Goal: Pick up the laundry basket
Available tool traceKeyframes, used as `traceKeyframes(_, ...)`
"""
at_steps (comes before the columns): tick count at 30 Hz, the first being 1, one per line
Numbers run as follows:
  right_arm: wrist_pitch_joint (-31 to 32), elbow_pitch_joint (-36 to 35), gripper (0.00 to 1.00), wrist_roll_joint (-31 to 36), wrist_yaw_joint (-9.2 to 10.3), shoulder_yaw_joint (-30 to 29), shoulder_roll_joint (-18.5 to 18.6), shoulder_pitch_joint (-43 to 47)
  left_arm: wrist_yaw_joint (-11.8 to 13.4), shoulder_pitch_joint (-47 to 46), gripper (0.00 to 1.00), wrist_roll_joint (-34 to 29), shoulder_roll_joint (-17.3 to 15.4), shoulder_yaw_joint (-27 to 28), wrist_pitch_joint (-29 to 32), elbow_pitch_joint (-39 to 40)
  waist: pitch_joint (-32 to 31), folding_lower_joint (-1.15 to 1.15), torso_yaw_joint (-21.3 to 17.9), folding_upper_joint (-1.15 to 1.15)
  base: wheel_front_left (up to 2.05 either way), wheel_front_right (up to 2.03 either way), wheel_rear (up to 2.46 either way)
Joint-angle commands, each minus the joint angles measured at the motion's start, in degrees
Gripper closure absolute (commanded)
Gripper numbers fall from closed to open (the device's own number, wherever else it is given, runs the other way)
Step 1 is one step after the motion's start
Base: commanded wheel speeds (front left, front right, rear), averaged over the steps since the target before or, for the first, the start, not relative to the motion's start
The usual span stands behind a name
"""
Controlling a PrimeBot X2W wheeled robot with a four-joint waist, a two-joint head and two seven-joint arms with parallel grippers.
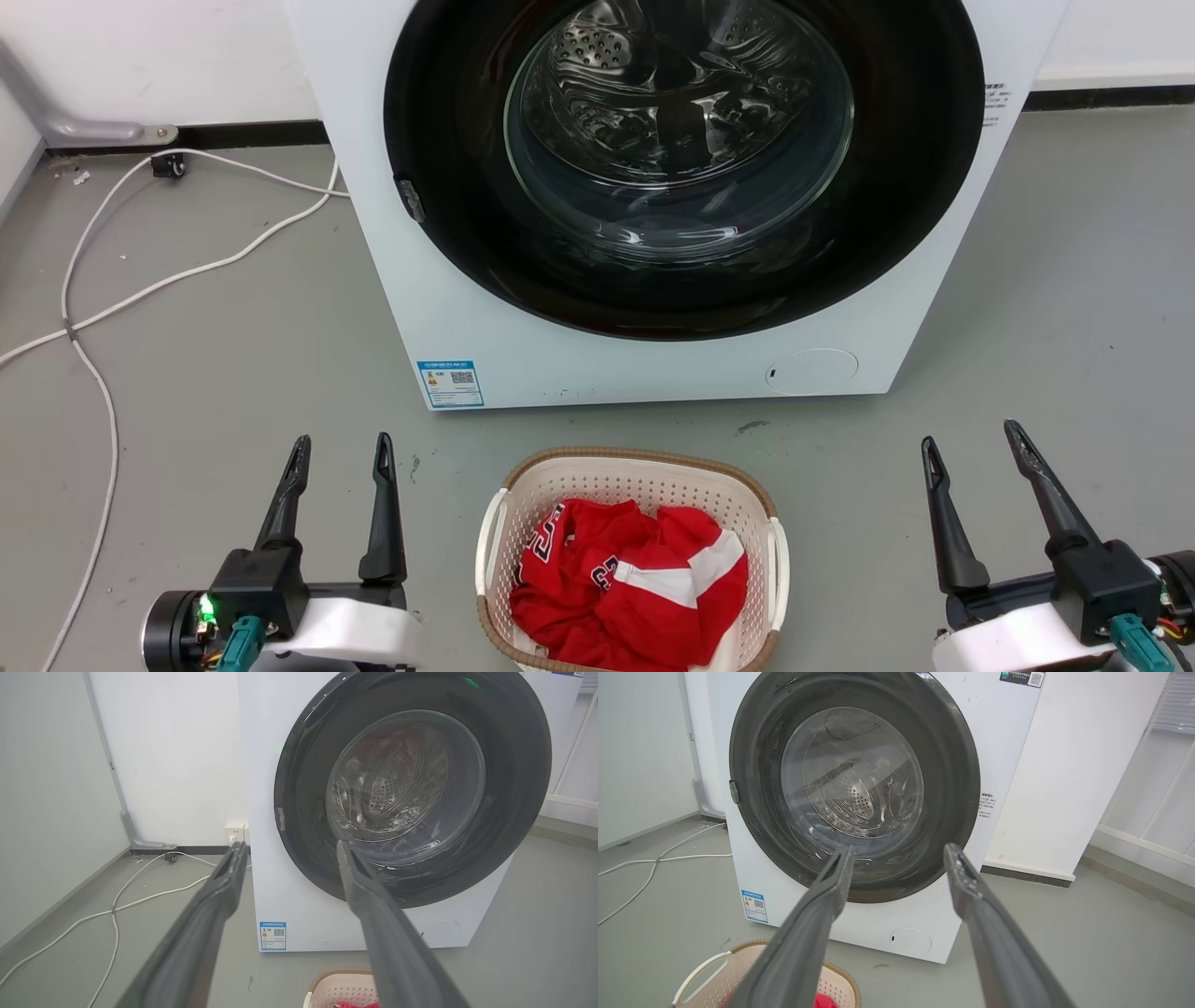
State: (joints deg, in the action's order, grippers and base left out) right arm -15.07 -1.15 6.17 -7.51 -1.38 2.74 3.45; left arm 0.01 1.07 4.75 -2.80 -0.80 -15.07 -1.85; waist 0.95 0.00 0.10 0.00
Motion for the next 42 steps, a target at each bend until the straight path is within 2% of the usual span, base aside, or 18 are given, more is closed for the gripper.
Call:
traceKeyframes(1,-0.2,0.1,0.0,-0.1,0.04,0.1,0.3,0.1,0.1,0.5,0.0,-0.1,-0.2,0.1,-0.2,-0.1,0.0,0.0,0.0,0.0,0.0,0.0,0.0)
traceKeyframes(10,-0.2,0.1,0.0,-0.2,0.04,0.2,0.2,-1.0,0.1,-0.9,0.0,0.2,-0.2,0.4,-0.2,-1.3,0.5,0.0,-0.3,0.0,0.0,0.0,0.0)
traceKeyframes(18,-0.2,3.4,0.0,0.5,0.04,1.5,0.2,-6.0,-2.4,-7.0,0.0,-0.6,-0.2,1.6,-0.2,-8.7,4.2,0.0,-0.9,0.0,0.0,0.0,0.0)
traceKeyframes(19,-0.2,7.0,0.0,1.4,0.04,2.0,0.2,-9.3,-3.5,-11.0,0.0,-1.0,-0.8,2.0,-0.2,-13.3,6.4,0.0,-1.2,0.0,0.0,0.0,0.0)
traceKeyframes(24,-0.2,15.4,0.0,2.7,0.04,2.7,0.2,-15.6,-5.1,-18.6,0.0,-1.5,-2.4,1.8,-0.2,-22.7,10.5,0.0,-1.8,0.0,0.0,0.0,0.0)
traceKeyframes(34,-0.2,37.0,0.0,4.1,0.04,5.8,0.2,-29.7,-6.9,-34.0,0.0,-1.4,-6.1,-0.9,-0.2,-42.5,19.9,0.0,-2.9,0.0,0.0,0.0,0.0)
traceKeyframes(42,0.3,56.1,0.0,4.9,0.04,9.0,0.3,-41.9,-7.4,-44.7,0.0,0.6,-7.2,-5.4,1.4,-57.1,26.2,0.0,-3.7,0.0,0.0,0.0,0.0)
